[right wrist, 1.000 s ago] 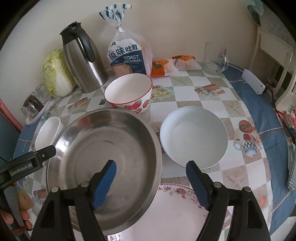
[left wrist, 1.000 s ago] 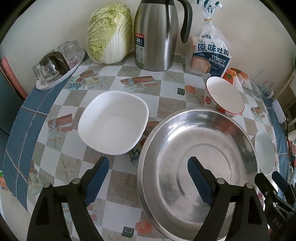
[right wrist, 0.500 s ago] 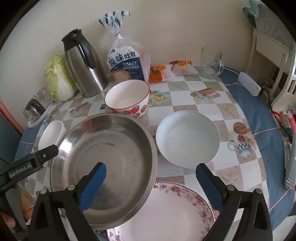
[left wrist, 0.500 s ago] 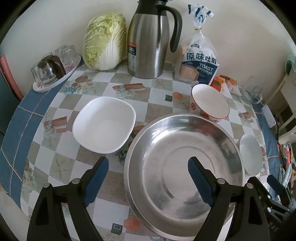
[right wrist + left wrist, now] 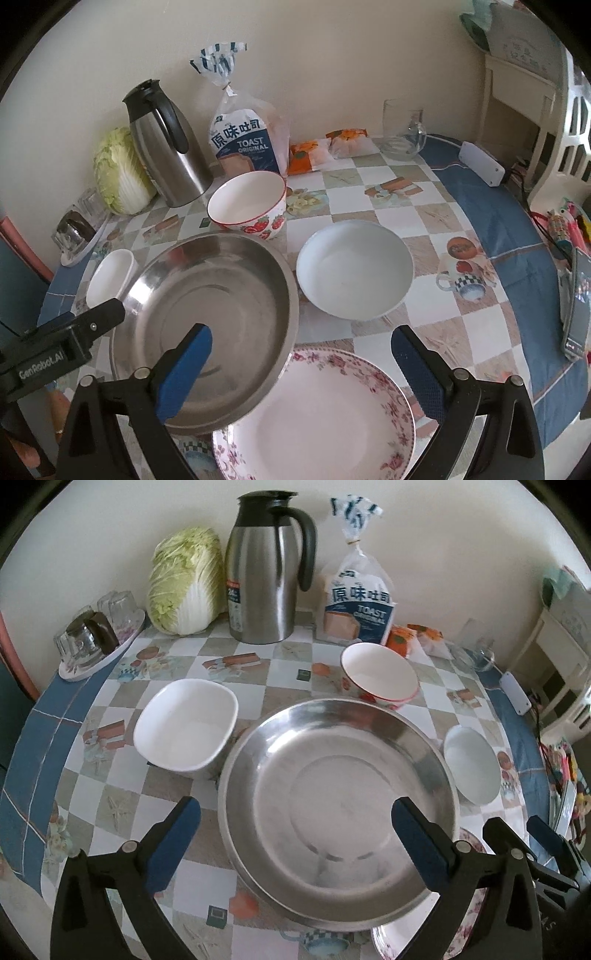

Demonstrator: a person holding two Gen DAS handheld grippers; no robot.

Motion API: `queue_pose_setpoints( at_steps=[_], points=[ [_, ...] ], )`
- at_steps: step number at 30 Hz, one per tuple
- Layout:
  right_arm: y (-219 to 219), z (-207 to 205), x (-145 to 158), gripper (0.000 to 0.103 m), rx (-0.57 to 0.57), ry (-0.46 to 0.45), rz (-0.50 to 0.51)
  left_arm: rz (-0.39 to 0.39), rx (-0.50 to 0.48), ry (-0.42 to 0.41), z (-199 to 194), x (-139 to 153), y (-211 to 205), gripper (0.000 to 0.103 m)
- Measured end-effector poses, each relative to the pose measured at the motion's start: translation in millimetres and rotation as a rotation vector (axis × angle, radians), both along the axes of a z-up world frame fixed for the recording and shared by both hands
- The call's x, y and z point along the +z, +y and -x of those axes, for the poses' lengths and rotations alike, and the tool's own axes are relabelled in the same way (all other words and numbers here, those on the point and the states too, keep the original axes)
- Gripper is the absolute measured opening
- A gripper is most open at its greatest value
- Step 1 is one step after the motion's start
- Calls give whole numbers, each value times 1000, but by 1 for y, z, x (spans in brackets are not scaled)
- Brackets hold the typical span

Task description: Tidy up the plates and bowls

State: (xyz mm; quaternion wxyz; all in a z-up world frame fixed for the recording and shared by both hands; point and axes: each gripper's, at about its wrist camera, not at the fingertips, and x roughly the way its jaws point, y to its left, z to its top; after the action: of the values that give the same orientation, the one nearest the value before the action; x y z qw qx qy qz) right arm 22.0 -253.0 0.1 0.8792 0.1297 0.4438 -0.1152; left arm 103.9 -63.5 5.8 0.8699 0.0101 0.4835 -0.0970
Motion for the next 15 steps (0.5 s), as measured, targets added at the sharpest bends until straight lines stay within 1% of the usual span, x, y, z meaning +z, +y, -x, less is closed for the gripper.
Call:
queue_pose_setpoints(
  at_steps=[4, 6, 10, 15],
  points=[
    [-5, 12, -2, 103, -21, -5, -14, 13, -35, -8, 17, 0, -9, 103],
    [-8, 17, -1, 103, -30, -12, -18, 17, -29, -13, 24, -2, -9, 103],
    [-13, 27, 0, 103, -46, -33, -35, 57, -25, -4, 35, -4, -8, 103],
    [-21, 41, -5, 103, -76, -32, -40, 58, -20, 1, 44, -6, -10, 103]
  ],
)
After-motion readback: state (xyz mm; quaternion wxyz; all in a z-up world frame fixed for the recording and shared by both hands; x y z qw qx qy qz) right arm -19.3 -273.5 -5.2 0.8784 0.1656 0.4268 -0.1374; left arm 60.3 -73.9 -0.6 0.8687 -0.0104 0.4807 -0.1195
